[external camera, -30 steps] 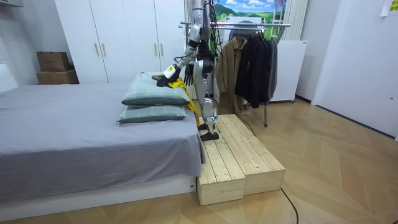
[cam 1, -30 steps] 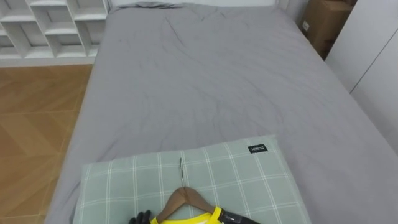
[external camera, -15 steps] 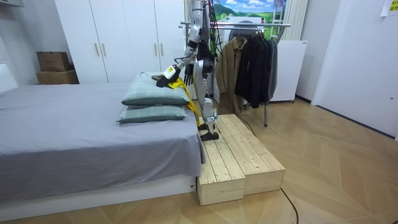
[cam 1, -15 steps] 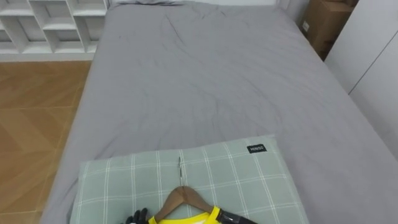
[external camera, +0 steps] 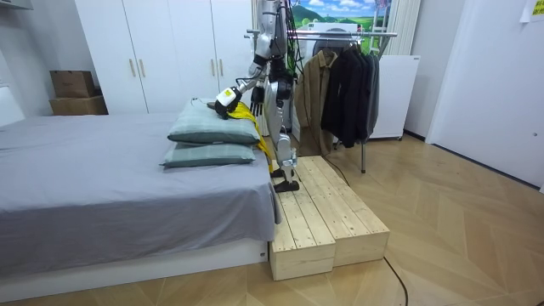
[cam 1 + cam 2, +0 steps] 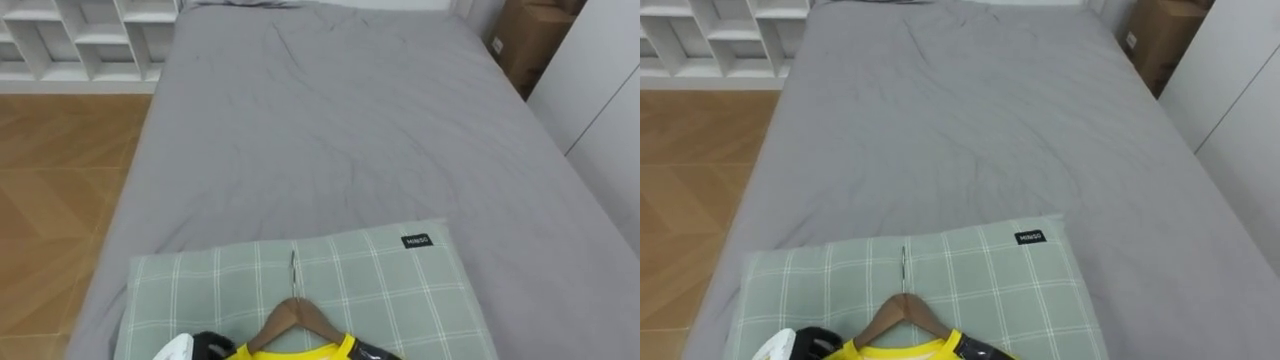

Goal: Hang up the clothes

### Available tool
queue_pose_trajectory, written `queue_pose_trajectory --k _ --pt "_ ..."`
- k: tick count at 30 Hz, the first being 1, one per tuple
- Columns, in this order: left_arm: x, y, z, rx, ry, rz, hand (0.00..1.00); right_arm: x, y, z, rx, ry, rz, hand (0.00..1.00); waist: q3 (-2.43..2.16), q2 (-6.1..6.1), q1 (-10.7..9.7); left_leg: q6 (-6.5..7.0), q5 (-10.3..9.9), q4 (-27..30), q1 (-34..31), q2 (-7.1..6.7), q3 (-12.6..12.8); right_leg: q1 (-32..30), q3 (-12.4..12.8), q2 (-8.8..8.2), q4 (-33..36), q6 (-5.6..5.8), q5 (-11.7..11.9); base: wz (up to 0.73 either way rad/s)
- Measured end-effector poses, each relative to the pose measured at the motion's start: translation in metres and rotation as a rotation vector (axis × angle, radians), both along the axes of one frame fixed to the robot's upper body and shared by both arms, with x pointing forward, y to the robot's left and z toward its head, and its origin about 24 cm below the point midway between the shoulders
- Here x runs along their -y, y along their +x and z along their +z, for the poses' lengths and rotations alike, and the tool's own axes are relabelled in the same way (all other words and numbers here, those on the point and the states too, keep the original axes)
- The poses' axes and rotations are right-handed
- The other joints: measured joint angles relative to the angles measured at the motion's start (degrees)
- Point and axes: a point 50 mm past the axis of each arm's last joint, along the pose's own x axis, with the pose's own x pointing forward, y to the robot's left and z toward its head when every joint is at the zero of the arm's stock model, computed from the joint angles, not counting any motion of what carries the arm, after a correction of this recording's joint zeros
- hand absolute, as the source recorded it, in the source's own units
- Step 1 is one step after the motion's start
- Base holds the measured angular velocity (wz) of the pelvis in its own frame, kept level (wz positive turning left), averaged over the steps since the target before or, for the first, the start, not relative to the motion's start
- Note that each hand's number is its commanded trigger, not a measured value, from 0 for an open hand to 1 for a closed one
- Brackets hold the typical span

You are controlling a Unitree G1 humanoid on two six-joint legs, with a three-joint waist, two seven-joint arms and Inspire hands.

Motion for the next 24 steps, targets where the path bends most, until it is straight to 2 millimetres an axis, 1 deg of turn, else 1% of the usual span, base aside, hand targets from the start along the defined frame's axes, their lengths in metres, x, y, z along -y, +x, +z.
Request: queue_pose_trajectory --k 5,7,24 --pt "-0.0009 -0.0027 -0.0023 -0.022 -0.016 0.020 1.00 -0.0010 0.0002 -0.0001 0.000 0.002 0.000 0.00 0.06 -0.08 0.04 0.00 0.00 -0.06 0.01 -0.01 0.06 -0.02 0.00 -0.03 -0.06 0.00 0.00 0.00" --pt "-0.0017 -0.0053 -0.0044 -0.036 -0.046 0.056 1.00 -0.0022 0.0004 -0.0002 0.000 0.003 0.000 0.00 0.16 -0.17 0.23 0.00 0.00 -0.14 0.01 0.00 0.07 -0.07 0.02 -0.02 -0.11 0.00 0.00 0.00" --pt "0.0021 -0.0054 -0.0055 -0.046 -0.095 0.076 1.00 -0.0012 0.0002 -0.0003 -0.002 -0.015 -0.007 0.00 0.17 -0.06 1.38 0.00 0.00 -0.29 0.03 -0.04 -0.07 -0.06 -0.08 0.00 -0.09 0.00 0.00 0.00"
